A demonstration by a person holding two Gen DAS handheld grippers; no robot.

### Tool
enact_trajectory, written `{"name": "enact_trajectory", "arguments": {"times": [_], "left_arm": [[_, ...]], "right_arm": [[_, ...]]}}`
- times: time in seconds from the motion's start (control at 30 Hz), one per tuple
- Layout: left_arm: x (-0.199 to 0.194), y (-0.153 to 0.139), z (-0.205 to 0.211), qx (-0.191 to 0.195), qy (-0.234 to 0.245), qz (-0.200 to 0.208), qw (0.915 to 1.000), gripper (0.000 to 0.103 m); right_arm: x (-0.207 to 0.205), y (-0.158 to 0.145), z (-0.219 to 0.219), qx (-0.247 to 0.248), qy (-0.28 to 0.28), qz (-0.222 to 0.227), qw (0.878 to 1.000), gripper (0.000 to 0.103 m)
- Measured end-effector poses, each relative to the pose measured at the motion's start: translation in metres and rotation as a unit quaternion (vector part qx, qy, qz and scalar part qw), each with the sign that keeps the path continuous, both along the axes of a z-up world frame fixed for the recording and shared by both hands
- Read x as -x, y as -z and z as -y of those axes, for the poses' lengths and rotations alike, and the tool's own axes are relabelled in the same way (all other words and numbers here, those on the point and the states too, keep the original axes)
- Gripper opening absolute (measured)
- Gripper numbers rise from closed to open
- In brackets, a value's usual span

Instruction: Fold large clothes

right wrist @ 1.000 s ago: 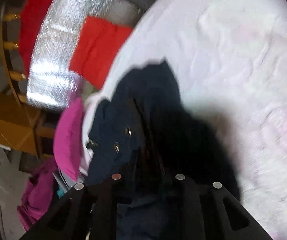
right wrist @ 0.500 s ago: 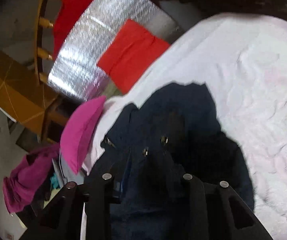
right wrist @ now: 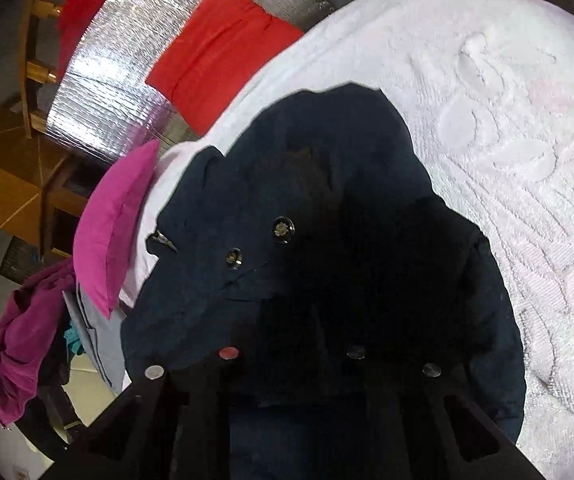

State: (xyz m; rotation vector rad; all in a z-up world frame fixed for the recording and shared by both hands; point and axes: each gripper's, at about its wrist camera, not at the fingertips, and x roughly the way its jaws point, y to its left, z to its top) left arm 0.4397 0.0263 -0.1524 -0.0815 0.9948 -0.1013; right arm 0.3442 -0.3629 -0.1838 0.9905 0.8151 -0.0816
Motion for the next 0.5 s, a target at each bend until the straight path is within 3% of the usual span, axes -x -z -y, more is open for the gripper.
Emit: {"name": "enact_trajectory", "arguments": {"times": [0.17, 0.23, 0.5], "left_arm": [[0.02, -0.029, 0.009, 0.014, 0.027, 0.072, 0.9969, 0.049], [0.022, -0.032, 0.018, 0.019, 0.044, 0.081, 0.9955, 0.049], [0.014, 0.003, 0.046, -0.027, 0.074, 0.028, 0.9965, 0.049]], "right_arm": [[0.009, -0.034, -0.011, 0.035, -0.017, 0.075, 0.996, 0.025], [0.006, -0.04, -0.024, 0.043, -0.041, 0.086, 0.995, 0.025], [-0.013, -0.019, -0.058, 0.029, -0.101, 0.04, 0.994, 0.025]]}}
